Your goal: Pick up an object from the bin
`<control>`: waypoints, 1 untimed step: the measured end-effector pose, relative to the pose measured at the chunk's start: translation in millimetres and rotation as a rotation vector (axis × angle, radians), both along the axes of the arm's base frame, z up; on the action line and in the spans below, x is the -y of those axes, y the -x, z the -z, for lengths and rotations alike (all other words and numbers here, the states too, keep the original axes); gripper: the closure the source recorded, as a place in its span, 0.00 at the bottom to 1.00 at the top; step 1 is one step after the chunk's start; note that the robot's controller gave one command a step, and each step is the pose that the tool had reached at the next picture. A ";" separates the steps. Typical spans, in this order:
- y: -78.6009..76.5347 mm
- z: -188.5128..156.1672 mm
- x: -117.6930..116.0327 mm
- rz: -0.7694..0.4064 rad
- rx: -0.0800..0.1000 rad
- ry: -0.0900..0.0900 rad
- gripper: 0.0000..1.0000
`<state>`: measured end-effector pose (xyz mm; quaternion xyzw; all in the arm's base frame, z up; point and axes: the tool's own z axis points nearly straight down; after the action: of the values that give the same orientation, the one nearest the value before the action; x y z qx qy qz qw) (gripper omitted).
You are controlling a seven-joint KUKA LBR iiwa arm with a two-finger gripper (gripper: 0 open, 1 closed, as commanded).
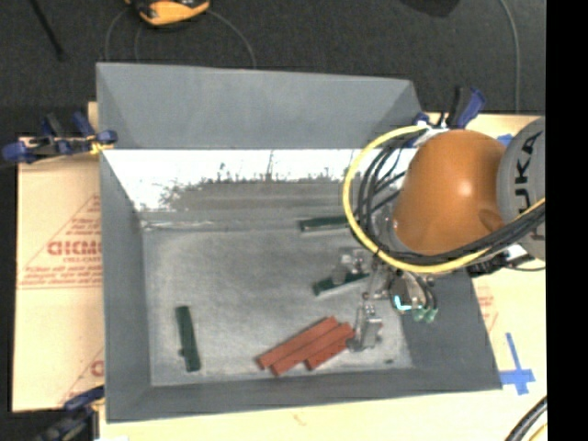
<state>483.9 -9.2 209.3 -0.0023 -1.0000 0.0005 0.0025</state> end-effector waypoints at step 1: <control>-1.7 -3.7 0.1 0.000 0.008 0.000 0.00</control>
Offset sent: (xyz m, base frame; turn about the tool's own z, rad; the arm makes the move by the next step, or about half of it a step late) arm 0.0122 -0.0063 -0.1307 -0.1460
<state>485.7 -9.3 213.1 -0.0024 -1.0000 0.0006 -0.0016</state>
